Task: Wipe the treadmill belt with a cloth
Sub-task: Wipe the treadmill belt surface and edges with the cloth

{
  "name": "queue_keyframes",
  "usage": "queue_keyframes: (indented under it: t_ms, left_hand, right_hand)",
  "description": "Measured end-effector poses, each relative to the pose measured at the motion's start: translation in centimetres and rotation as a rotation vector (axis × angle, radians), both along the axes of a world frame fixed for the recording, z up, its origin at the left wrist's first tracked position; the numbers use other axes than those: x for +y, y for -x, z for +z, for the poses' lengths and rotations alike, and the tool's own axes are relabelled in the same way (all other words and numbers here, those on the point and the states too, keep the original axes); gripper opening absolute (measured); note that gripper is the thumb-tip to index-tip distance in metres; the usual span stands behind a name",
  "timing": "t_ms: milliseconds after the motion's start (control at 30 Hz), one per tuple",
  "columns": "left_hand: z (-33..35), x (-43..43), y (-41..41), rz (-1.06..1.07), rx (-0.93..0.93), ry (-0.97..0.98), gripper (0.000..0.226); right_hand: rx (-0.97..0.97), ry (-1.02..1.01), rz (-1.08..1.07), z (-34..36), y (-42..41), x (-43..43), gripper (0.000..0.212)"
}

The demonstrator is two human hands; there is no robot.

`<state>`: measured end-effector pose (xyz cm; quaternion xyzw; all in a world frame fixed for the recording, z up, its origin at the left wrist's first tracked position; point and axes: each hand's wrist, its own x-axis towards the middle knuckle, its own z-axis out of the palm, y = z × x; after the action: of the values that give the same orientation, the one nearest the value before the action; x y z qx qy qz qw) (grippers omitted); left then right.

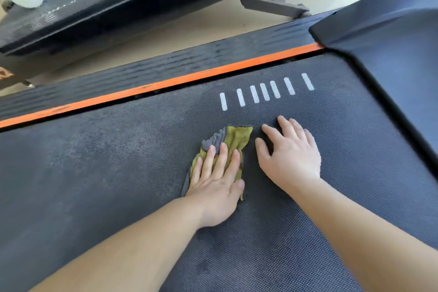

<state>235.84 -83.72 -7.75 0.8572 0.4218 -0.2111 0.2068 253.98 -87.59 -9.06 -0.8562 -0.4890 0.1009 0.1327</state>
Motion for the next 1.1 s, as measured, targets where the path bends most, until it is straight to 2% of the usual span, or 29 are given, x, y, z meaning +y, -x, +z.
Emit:
queue_keyframes:
  t_ms: [167, 467, 633, 767, 867, 967, 1000, 1100]
  left_hand:
    - [0.0, -0.5, -0.2, 0.012, 0.036, -0.021, 0.061]
    - [0.6, -0.8, -0.5, 0.066, 0.044, -0.005, 0.06]
    - [0.2, -4.9, -2.5, 0.294, -0.015, -0.064, 0.063]
    - [1.0, -10.1, 0.1, 0.141, -0.097, -0.029, 0.062]
    - [1.1, -5.9, 1.5, 0.092, -0.034, -0.085, 0.06]
    - [2.7, -3.1, 1.0, 0.388, 0.021, 0.024, 0.062]
    - [2.9, -3.8, 0.8, 0.396, 0.01, 0.066, 0.064]
    - [4.0, -8.8, 1.8, 0.249, -0.057, 0.157, 0.066]
  right_hand:
    - [-0.185, -0.233, 0.008, -1.5, -1.5, -3.8, 0.038]
    - [-0.182, -0.227, 0.046, -2.0, -1.0, -4.0, 0.048]
    - [-0.201, -0.194, 0.038, -1.7, -1.0, -3.8, 0.049]
    - [-0.205, -0.234, 0.041, -1.7, -0.9, -3.8, 0.048]
    - [-0.223, -0.245, 0.042, -1.9, -0.9, -3.7, 0.047]
    - [-0.202, -0.22, 0.058, -1.7, -1.1, -4.0, 0.048]
    - [-0.192, -0.215, 0.06, -1.6, -1.0, -4.0, 0.049]
    - [-0.196, -0.228, 0.059, -1.5, -0.9, -4.1, 0.049]
